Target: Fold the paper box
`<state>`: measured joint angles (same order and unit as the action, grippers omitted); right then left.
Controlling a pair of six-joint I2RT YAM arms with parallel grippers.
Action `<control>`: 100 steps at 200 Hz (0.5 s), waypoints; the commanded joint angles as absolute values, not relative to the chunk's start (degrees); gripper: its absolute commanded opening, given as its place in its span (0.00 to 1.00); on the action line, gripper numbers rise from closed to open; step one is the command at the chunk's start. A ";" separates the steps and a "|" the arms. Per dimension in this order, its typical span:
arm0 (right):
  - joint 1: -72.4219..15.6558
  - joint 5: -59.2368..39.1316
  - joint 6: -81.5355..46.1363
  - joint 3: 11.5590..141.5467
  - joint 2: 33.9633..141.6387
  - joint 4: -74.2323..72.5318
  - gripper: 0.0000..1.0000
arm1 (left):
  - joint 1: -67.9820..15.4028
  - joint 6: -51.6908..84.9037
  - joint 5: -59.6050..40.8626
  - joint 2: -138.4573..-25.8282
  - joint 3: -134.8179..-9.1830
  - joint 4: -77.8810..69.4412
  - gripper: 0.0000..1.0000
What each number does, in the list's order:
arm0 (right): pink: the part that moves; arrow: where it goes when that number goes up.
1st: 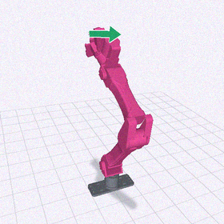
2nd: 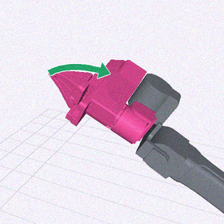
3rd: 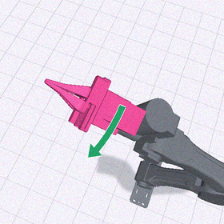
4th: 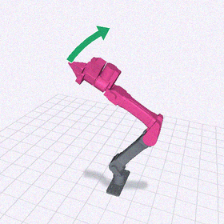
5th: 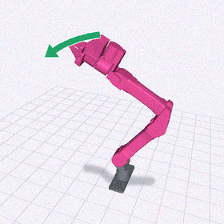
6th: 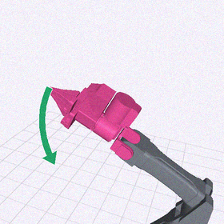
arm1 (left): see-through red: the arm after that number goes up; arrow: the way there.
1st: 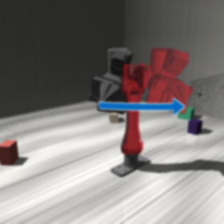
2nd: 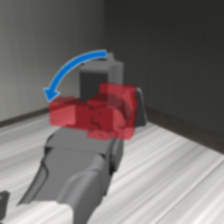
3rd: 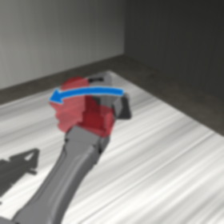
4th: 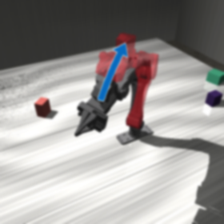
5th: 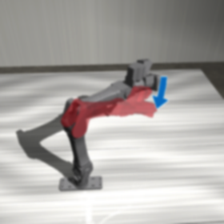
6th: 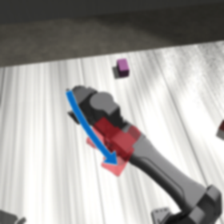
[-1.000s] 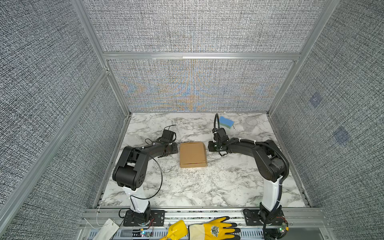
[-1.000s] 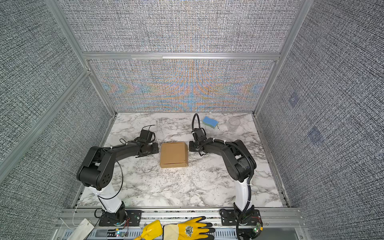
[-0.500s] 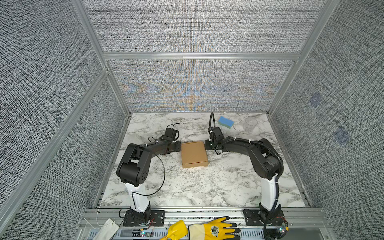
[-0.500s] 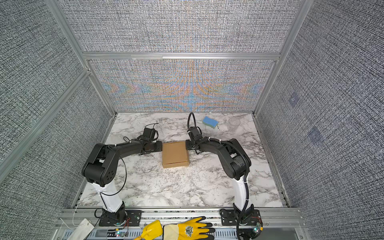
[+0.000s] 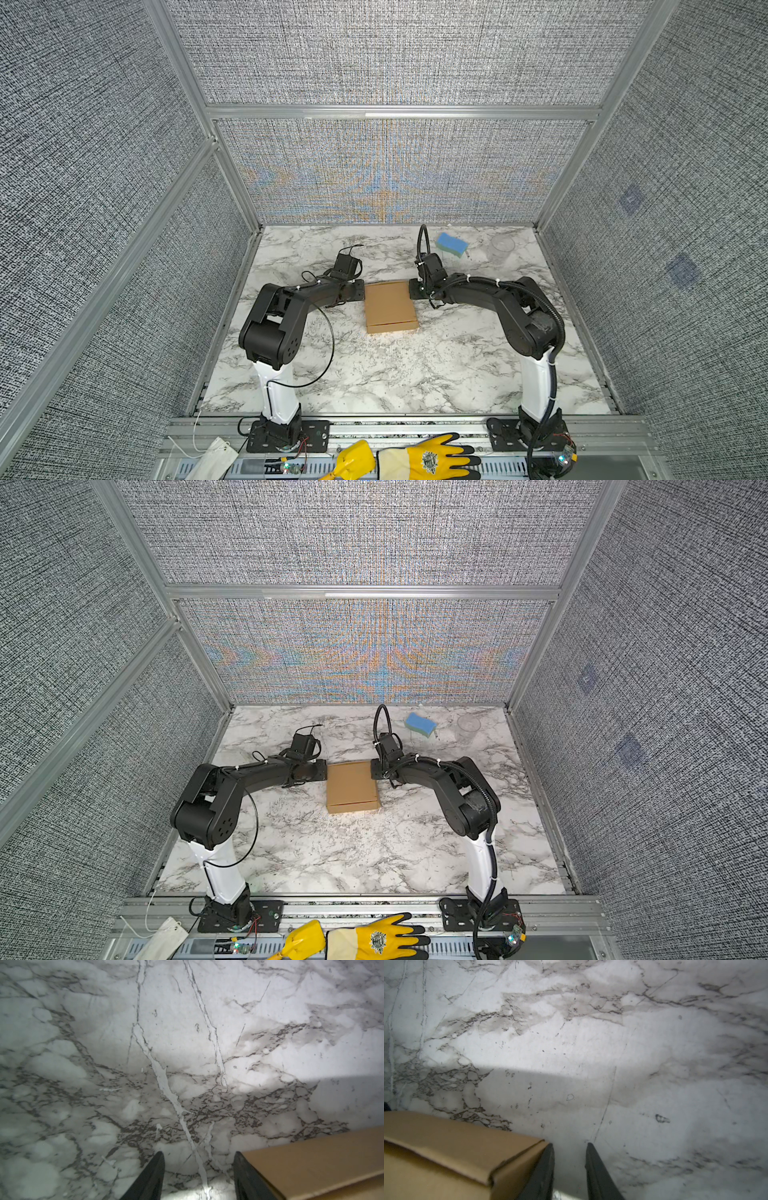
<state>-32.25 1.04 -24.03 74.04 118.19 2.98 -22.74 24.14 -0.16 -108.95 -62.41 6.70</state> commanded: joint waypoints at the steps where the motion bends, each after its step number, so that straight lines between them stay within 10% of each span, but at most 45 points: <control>1: -31.15 -4.93 -26.28 71.95 117.17 5.13 0.30 | -22.99 24.74 -3.25 -107.88 -61.53 8.95 0.56; 100: -26.89 -4.23 -26.26 56.74 104.25 3.28 0.30 | -20.95 27.61 -5.29 -96.89 -48.47 6.37 0.57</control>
<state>-26.72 -3.70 -25.58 59.86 106.74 3.16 -20.60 25.78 -3.20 -99.15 -51.81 7.75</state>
